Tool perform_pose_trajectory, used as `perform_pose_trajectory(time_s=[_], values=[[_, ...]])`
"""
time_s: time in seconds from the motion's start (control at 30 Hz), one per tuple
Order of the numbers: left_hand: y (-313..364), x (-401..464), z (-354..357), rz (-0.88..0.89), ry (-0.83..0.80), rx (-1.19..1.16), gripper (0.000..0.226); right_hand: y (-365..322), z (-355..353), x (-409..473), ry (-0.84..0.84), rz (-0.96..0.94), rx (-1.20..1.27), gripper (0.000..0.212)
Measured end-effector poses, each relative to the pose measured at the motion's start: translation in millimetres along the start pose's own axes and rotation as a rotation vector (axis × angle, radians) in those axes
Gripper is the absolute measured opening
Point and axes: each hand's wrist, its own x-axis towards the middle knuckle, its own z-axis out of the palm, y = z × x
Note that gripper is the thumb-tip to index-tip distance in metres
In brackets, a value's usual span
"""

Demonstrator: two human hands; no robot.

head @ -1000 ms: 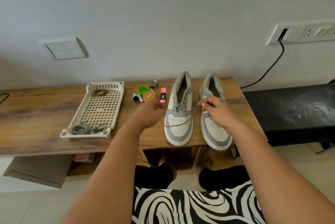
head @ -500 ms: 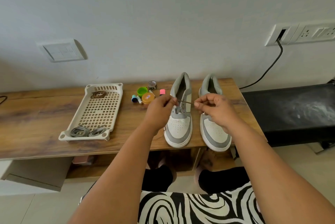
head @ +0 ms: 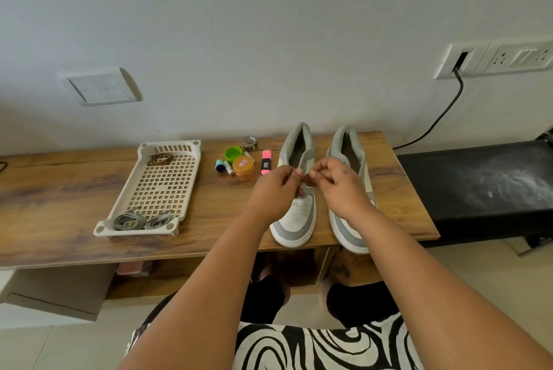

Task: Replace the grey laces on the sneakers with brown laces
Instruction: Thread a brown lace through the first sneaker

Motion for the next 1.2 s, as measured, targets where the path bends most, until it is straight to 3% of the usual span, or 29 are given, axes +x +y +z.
perform_pose_trajectory(time_s=[0.23, 0.37, 0.5, 0.63, 0.8, 0.97, 1.2], values=[[-1.8, 2.2, -4.9, -0.098, 0.017, -0.121, 0.024, 1.1, 1.9, 4.7, 0.031, 0.012, 0.021, 0.021], [-1.6, 8.2, -11.8, -0.131, 0.065, -0.118, 0.023, -2.4, 7.5, 12.1, 0.006, 0.009, 0.011, 0.018], [-5.3, 11.4, -17.9, -0.163, 0.056, -0.124, 0.017, -3.9, 14.0, 18.6, -0.096, 0.017, 0.085, 0.004], [-10.2, 16.4, -29.7, -0.217, -0.003, -0.150, 0.016, -4.0, 17.1, 24.4, -0.150, 0.032, 0.137, 0.006], [-23.7, 22.5, -23.8, -0.154, 0.084, 0.087, 0.012, 12.9, 24.4, 38.4, 0.068, 0.110, -0.191, 0.013], [-29.5, 28.0, -9.6, -0.142, 0.073, 0.205, 0.014, 21.1, 37.2, 41.8, 0.011, 0.113, -0.398, 0.038], [-36.3, 31.1, -2.2, -0.130, 0.118, 0.276, 0.014, 15.3, 35.4, 45.4, 0.028, 0.145, -0.508, 0.028]])
